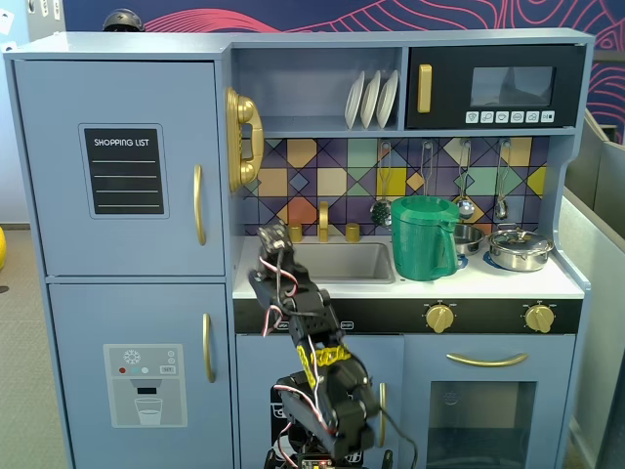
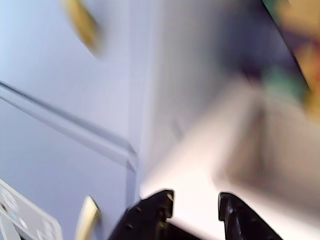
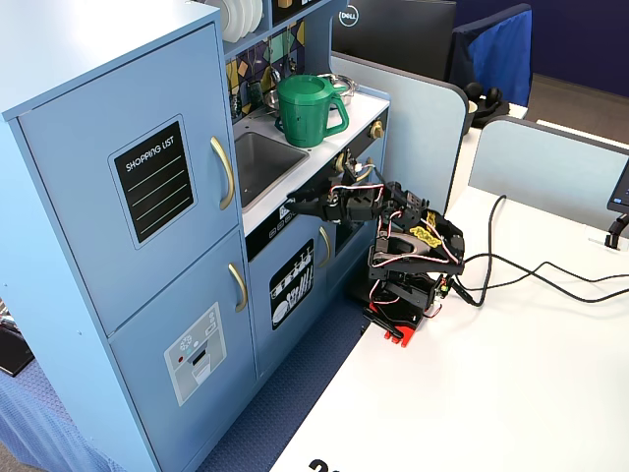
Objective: Open the left cabinet door
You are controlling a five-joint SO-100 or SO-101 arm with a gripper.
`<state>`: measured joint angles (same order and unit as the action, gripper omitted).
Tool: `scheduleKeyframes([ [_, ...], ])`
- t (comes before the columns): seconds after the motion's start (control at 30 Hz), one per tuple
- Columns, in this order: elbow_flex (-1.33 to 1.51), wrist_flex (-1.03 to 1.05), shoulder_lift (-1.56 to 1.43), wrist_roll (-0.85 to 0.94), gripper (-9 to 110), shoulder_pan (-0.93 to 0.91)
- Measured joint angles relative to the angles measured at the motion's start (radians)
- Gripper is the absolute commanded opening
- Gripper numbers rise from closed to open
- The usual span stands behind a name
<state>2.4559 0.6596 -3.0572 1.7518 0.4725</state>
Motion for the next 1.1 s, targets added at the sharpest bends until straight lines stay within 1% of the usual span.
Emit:
scheduleKeyframes([
  [0.17, -0.147, -0.155, 0.181, 0.054, 18, 0.101],
  [0.37, -0.249, -0.270, 0.344, 0.121, 24, 0.179],
  [0.57, -0.290, -0.379, 0.425, 0.135, 23, 0.242],
  [0.87, -0.314, -0.522, 0.537, 0.038, 21, 0.236],
  [1.1, -0.342, -0.580, 0.627, 0.028, 20, 0.242],
])
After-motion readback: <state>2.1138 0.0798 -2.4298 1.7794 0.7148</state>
